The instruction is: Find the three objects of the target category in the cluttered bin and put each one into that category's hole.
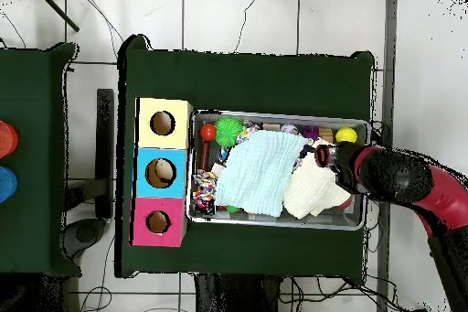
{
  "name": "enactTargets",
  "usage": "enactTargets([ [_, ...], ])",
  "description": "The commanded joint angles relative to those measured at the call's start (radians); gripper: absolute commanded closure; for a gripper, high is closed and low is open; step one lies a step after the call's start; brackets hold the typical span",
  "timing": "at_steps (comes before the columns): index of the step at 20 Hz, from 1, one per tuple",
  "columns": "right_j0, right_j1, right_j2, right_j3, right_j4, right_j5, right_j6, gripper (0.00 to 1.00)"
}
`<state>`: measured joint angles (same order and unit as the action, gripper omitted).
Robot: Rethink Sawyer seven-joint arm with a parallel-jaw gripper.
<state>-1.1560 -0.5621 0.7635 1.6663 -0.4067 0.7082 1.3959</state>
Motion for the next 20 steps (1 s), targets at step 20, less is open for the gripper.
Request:
enactTargets([
  [20, 0.012, 0.049, -0.029, -0.092, -0.01, -0.09, 0.04, 0.0],
])
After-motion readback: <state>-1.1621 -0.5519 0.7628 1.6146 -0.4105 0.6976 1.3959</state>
